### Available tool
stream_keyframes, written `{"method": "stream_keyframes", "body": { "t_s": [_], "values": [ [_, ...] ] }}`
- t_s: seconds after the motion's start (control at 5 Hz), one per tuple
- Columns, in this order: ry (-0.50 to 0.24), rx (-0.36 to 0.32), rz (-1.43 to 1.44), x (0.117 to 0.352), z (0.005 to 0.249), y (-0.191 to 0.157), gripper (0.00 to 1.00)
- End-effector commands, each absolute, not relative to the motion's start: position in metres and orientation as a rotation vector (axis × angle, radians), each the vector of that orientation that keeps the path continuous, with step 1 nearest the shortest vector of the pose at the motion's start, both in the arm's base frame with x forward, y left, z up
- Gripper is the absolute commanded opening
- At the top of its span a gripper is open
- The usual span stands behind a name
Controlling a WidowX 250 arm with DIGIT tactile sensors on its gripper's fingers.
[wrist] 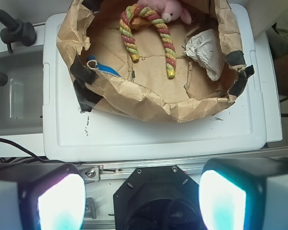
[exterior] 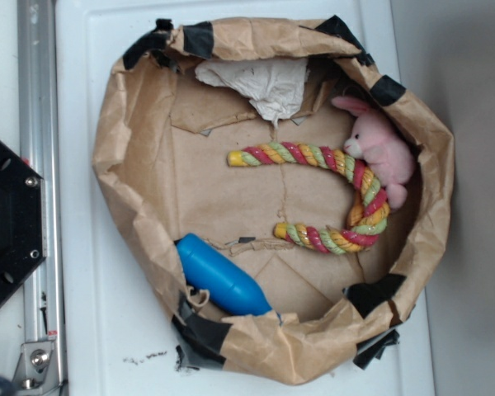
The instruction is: Grab the white paper.
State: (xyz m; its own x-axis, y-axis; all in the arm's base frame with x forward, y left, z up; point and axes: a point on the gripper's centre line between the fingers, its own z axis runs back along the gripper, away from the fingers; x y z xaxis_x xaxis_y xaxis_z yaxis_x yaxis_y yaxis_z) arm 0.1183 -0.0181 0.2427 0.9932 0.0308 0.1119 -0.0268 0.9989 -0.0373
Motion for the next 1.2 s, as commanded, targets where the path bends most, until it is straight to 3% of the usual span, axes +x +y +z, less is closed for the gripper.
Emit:
{"method": "stream_keyframes", "body": {
  "t_s": [0.0, 0.2, 0.4, 0.6, 1.0],
  "values": [
    [-0.113, -0.036, 0.029, 0.118, 0.243, -0.018, 1.00],
    [-0.136, -0.032, 0.052, 0.165, 0.203, -0.006, 1.00],
    [-0.275, -0.011, 0.198, 0.205, 0.180, -0.001, 1.00],
    [-0.364, -0.019, 0.291, 0.233, 0.157, 0.004, 1.00],
    [-0.439, 0.049, 0.403, 0.261, 0.109, 0.012, 1.00]
  ]
}}
